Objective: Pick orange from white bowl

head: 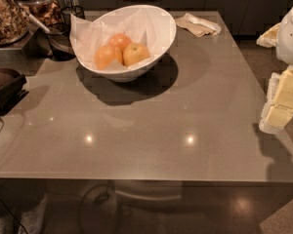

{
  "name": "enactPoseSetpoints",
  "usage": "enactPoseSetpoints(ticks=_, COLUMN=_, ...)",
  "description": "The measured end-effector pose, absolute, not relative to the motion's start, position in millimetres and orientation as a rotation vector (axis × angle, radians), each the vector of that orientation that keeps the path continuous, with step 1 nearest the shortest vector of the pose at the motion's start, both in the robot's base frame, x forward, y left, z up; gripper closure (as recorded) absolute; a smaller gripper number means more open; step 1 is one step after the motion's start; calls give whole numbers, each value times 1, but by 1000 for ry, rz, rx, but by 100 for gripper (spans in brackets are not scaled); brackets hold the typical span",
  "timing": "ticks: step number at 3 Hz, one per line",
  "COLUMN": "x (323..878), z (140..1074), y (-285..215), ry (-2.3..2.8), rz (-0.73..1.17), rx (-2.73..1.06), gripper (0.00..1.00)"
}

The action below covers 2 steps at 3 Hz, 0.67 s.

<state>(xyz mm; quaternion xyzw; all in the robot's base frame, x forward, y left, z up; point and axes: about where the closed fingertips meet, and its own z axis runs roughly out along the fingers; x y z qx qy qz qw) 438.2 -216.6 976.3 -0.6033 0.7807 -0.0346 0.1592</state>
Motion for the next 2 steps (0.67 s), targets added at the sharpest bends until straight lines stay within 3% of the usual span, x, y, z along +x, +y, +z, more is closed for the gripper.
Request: enactPoseSetpoints(ticks=2, x=451, z=979, y=-214, ry=2287, rz=-46, rx=-1618, gripper=0)
